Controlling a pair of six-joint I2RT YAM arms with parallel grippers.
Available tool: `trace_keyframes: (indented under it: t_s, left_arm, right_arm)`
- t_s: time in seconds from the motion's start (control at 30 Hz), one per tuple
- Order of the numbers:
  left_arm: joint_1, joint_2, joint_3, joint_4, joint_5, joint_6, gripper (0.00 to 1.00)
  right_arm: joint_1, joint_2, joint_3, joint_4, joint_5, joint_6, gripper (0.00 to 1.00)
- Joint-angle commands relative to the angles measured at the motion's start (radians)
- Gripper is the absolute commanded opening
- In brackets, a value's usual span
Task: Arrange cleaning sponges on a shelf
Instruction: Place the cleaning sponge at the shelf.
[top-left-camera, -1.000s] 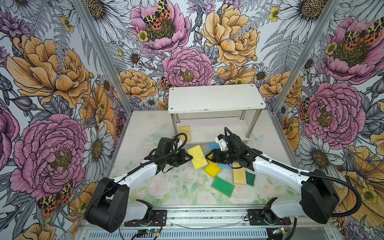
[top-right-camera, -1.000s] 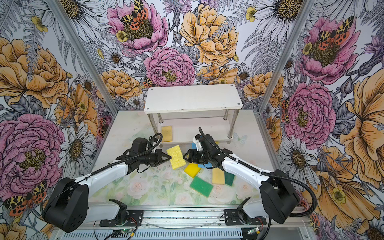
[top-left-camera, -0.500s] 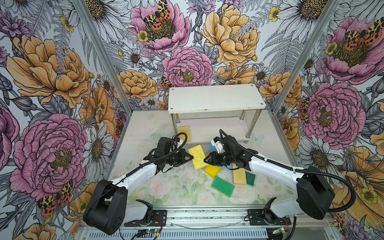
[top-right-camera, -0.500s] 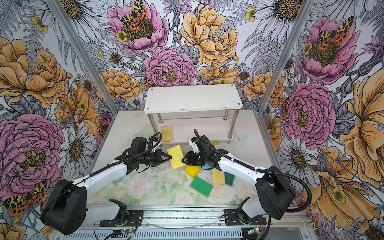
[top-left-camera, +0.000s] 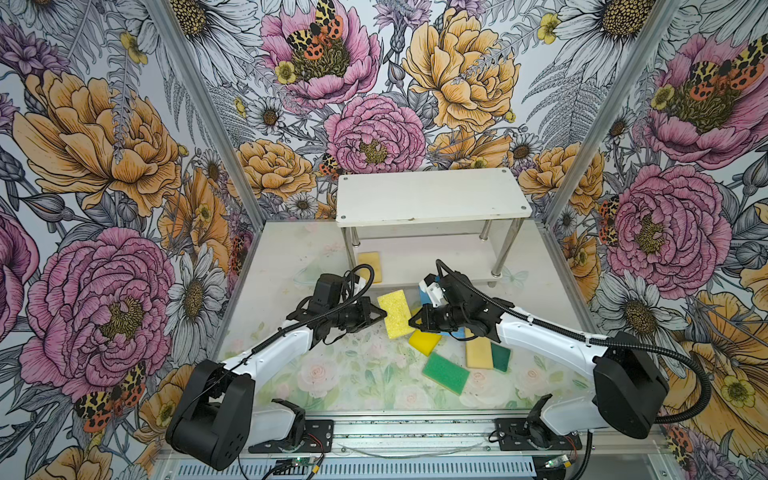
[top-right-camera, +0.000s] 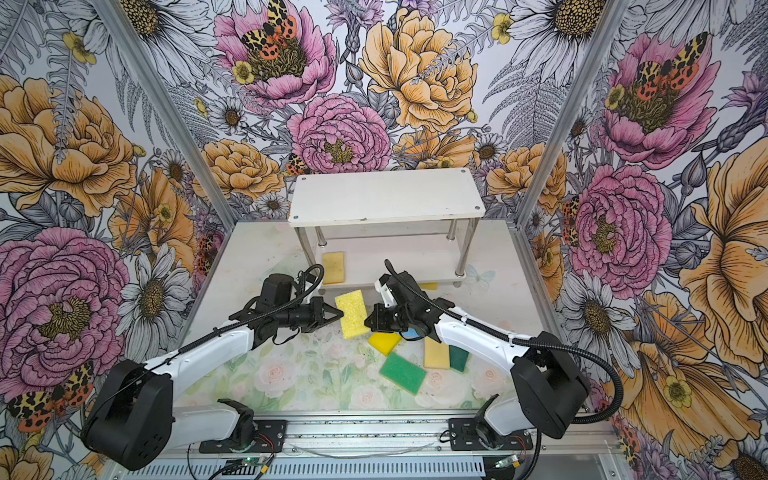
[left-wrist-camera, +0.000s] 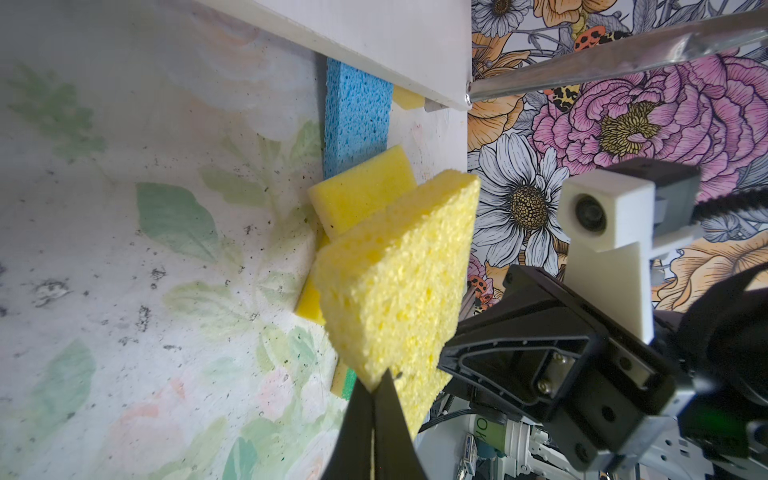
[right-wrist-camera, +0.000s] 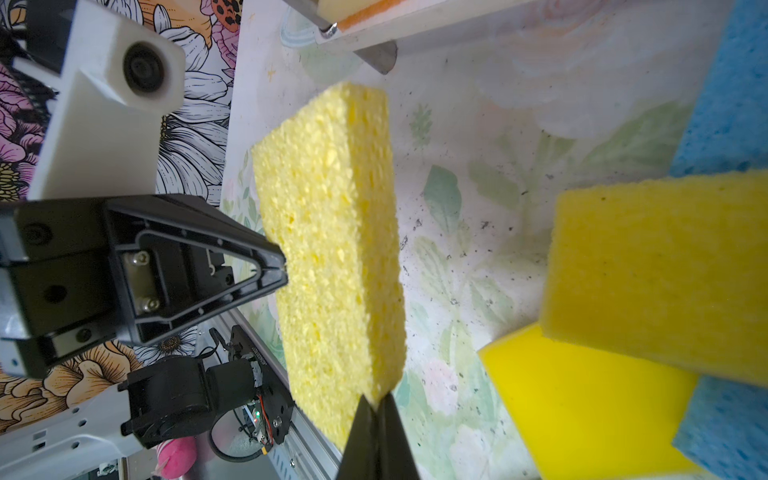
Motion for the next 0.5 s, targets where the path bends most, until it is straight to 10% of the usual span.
trace_keyframes:
  t_s: [0.0,0.2,0.47]
  left_arm:
    - [0.008,-0.028,0.012,0.012,0.025,-0.005,0.16]
    - [0.05,-0.093,-0.006,-0.009,0.031,-0.015,0.55]
    - [0.183,-0.301,-0.043,-0.104,-0.01,-0.023,0.79]
  right_arm:
    - [0.011,-0.007,0.024,0.007,0.032,0.001,0.0]
    - [0.006,-0.046,0.025,0.008,0.095,0.007,0.0]
    - [-0.03,-0.056,0.041,0.011,0.173,0.023,0.0]
